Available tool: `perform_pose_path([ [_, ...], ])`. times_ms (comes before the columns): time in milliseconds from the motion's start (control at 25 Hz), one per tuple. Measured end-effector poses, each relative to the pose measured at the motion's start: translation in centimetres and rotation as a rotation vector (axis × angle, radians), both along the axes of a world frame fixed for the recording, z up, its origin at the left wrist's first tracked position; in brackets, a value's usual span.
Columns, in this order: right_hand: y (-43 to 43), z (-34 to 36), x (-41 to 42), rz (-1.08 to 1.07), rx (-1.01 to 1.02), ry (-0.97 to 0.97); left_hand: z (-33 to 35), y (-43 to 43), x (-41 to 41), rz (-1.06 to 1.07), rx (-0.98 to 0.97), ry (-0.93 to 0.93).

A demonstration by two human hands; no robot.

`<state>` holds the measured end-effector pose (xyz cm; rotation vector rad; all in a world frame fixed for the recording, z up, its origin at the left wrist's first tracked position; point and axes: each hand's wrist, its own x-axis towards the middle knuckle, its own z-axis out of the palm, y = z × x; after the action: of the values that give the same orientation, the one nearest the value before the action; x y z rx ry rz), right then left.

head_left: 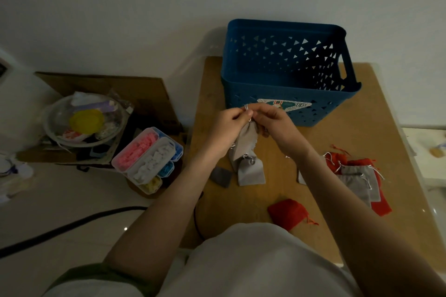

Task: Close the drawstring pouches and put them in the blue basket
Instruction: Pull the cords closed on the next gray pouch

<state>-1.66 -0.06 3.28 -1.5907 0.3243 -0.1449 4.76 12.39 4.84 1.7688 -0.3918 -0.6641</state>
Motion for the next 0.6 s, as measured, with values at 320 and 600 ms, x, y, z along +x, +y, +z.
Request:
perform_pose_path([
  [320,-0.62,-0.04,0.02,0.041,0.322,-0.045,-0.6,0.66,0.96,0.015,-0.028,0.047],
  [600,-0.5,0.13,-0.05,0.172,0.23,0.055,-0.56,0.32,0.65,0.05,-0.047,0.002],
])
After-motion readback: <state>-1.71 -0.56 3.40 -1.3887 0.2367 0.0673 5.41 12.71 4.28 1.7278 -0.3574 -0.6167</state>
